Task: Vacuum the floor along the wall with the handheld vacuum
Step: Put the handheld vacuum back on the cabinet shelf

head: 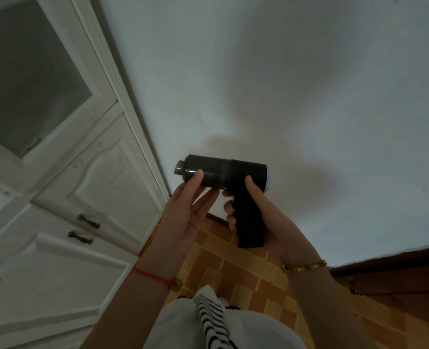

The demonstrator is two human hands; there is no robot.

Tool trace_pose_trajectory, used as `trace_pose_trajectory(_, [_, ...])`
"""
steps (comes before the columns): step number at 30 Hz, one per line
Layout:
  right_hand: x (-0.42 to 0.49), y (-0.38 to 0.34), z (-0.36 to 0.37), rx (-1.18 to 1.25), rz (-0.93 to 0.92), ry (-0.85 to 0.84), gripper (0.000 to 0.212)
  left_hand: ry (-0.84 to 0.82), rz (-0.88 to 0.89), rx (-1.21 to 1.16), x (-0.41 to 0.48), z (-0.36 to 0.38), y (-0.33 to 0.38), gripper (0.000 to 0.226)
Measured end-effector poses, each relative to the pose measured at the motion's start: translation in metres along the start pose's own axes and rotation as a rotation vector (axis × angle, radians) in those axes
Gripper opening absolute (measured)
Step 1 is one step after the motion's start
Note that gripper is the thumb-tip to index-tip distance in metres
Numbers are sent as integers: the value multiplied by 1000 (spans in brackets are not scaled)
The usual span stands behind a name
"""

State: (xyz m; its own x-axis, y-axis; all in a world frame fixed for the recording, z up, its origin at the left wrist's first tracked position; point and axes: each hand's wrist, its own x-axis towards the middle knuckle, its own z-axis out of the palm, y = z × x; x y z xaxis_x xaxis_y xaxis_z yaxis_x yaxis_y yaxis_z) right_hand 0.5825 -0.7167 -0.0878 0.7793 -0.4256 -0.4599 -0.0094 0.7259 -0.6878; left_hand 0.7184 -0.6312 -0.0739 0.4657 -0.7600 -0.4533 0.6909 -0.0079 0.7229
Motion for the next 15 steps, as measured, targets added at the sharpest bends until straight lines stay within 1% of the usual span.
trace_pose_trajectory(5, [-2, 0, 3, -28, -6, -14, 46, 33, 59, -15, -5, -7, 0, 45])
trace_pose_trajectory(9, [-8, 0, 8, -139, -18, 35, 47, 76, 74, -47, -10, -14, -1, 43])
trace_pose_trajectory(12, [-12, 2, 13, -205, -21, 50, 43, 97, 87, -50, -14, -18, -4, 35])
trace_pose_trajectory(13, [-12, 3, 14, -220, -19, 57, 42, 109, 85, -49, -15, -20, -6, 35])
trace_pose_trajectory(15, [-14, 7, 16, -204, -5, 53, 41, 134, 50, -60, -16, -27, -10, 44])
